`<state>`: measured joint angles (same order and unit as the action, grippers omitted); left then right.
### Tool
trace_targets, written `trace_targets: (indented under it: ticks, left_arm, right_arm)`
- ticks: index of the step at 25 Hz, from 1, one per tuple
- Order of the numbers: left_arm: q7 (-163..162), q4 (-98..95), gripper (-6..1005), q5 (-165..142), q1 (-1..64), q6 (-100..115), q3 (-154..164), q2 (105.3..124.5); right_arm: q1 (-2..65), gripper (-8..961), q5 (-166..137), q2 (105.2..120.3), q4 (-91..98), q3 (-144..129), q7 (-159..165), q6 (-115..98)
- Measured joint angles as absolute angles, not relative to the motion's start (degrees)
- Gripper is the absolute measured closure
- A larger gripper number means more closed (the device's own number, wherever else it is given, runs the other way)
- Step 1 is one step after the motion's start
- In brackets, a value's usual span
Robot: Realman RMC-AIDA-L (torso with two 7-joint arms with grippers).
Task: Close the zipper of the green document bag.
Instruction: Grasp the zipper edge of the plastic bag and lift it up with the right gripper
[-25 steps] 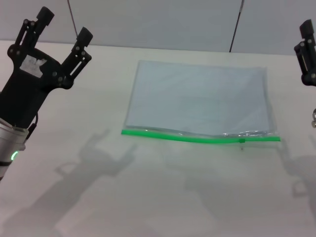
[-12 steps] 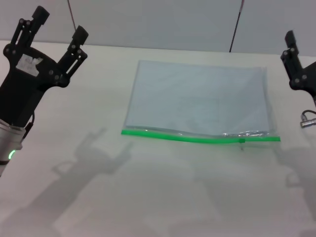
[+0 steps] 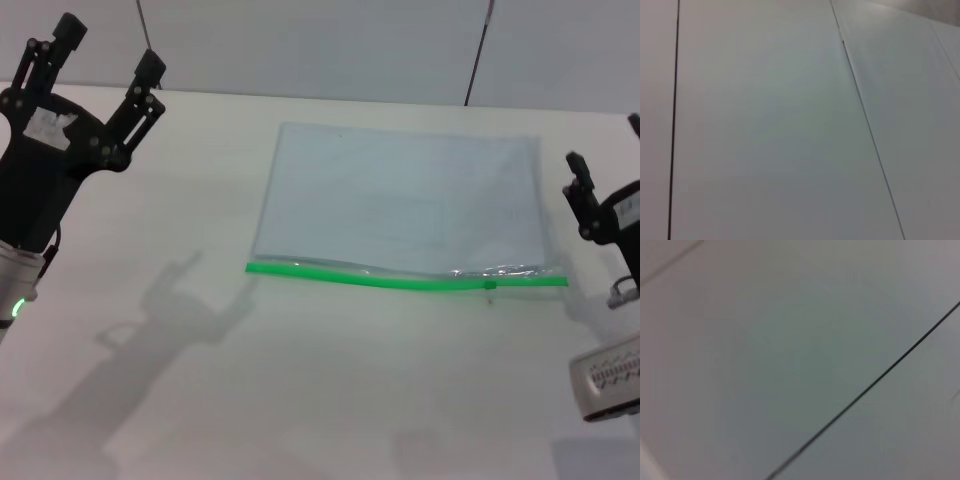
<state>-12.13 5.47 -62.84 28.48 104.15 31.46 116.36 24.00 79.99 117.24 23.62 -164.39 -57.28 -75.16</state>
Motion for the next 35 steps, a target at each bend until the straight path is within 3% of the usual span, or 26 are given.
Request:
trace_targets:
  ticks: [12, 35]
  left_arm:
    - [-12.1, 5.4, 169, -62.7, 28.4, 104.1, 31.5, 116.37]
    - [-12.2, 5.4, 170, -62.7, 28.2, 104.1, 31.4, 116.37]
  right_arm:
    - [23.3, 272, 84.3, 117.24, 21.9, -163.5, -78.0, -61.1]
    - [23.4, 280, 85.0, 117.38, 26.8, -164.8, -86.6, -53.3]
